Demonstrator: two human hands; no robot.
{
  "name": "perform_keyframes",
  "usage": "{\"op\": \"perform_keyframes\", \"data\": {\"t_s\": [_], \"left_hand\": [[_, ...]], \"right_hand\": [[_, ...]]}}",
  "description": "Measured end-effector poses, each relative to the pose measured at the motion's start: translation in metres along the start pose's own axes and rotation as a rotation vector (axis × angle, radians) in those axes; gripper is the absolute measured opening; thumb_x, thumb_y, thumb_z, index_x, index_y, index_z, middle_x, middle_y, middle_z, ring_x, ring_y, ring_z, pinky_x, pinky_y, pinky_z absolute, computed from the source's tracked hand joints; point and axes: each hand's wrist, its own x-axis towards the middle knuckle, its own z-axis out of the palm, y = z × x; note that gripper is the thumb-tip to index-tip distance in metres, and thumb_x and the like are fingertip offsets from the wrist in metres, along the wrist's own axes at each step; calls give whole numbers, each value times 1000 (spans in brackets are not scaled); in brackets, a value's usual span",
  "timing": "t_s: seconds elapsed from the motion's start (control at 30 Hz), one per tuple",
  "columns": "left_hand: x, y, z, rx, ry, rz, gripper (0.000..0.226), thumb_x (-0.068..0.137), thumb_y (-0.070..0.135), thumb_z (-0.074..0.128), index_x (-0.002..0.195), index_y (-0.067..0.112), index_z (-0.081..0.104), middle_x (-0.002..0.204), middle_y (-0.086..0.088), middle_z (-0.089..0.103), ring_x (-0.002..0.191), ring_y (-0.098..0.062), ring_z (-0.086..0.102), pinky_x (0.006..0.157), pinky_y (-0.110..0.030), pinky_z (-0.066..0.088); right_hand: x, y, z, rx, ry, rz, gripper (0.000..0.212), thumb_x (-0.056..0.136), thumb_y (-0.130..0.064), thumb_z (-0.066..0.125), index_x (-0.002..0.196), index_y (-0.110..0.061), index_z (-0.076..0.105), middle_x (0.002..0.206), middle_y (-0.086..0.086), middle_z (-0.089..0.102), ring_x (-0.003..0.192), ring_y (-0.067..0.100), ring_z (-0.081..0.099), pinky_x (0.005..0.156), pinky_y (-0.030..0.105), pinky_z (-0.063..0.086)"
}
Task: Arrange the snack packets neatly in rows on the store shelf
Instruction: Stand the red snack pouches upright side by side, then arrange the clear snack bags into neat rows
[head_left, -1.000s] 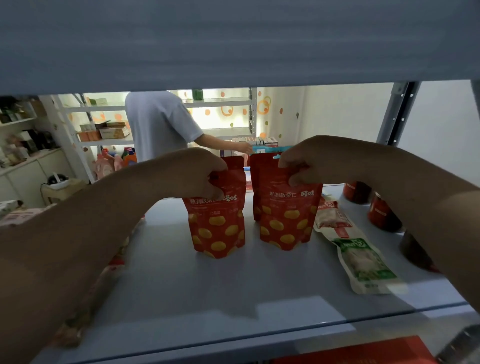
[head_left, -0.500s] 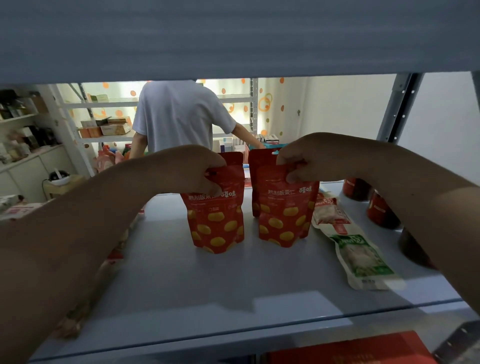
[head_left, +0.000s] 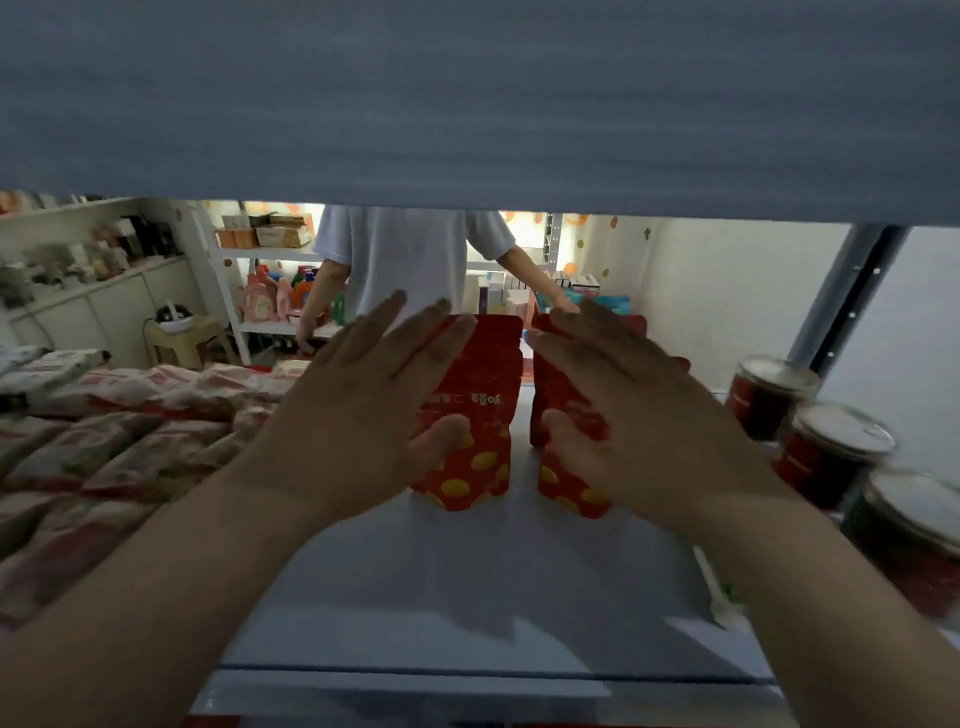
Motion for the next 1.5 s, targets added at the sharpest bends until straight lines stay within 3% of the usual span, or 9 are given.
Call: {"op": "perform_keyframes", "data": {"t_s": [0.07, 0.23, 0.47, 0.6, 0.87, 0.97, 1.1, 1.23, 1.5], "left_hand": [[-26, 4, 5, -8, 14, -22, 77, 92, 64, 29, 157, 26, 17, 162, -1, 21, 150, -25, 14, 119, -48, 20], [-85, -9, 8, -36, -19, -117, 72, 93, 59, 34, 155, 22, 25, 160, -2, 27, 149, -27, 17, 119, -45, 18], [-184, -71, -4, -42, -156, -134, 73, 92, 57, 36, 155, 22, 24, 159, -4, 29, 147, -29, 21, 118, -50, 24], [-247, -115, -13, -131, -160, -131, 70, 92, 56, 36, 153, 24, 29, 157, -1, 33, 147, -28, 24, 115, -49, 28], [-332, -171, -32, -181, -167, -112, 68, 92, 59, 30, 152, 27, 27, 155, 4, 36, 146, -22, 25, 119, -37, 20], [-334, -185, -34, -237, -143, -118, 69, 91, 59, 29, 152, 27, 29, 154, 5, 38, 144, -21, 28, 116, -35, 20], [-315, -198, -29, -284, -117, -81, 67, 93, 60, 32, 152, 29, 28, 154, 5, 36, 145, -21, 26, 118, -37, 21], [-279, -213, -24, -200, -101, 13, 65, 90, 56, 39, 147, 24, 38, 145, 1, 48, 136, -26, 39, 111, -44, 36], [-181, -261, -14, -80, -213, 137, 59, 93, 54, 41, 147, 29, 35, 147, 0, 46, 133, -24, 43, 105, -46, 41]], "right_hand": [[-8, -16, 18, 16, 12, -17, 62, 93, -47, 37, 152, -28, 32, 160, -2, 28, 150, 18, 15, 117, 36, 16], [-24, -71, 62, 79, 69, -27, 60, 92, -36, 50, 147, -13, 43, 153, 8, 41, 146, 24, 29, 114, 45, 34], [-39, -188, 106, 124, -87, 14, 62, 89, -34, 52, 146, -12, 41, 154, 9, 39, 146, 26, 29, 114, 46, 35], [-48, -270, 124, 114, -50, 49, 59, 90, -37, 49, 143, -9, 48, 148, 10, 47, 141, 27, 37, 112, 42, 38], [-59, -379, 143, 216, -103, 204, 60, 95, -36, 58, 150, -23, 37, 157, -4, 33, 147, 14, 22, 116, 31, 25], [-56, -391, 143, 205, -86, 218, 58, 94, -35, 59, 148, -23, 41, 155, -3, 36, 147, 14, 24, 116, 34, 29], [-45, -389, 147, 200, -49, 275, 58, 93, -35, 62, 147, -25, 43, 153, -5, 37, 145, 13, 25, 113, 27, 27], [-26, -374, 156, 195, -21, 281, 55, 92, -33, 61, 144, -18, 47, 151, 0, 41, 143, 18, 31, 115, 35, 33], [43, -336, 163, 166, -124, 392, 56, 96, -46, 51, 148, -28, 39, 155, -4, 33, 144, 16, 23, 116, 30, 22]]}}
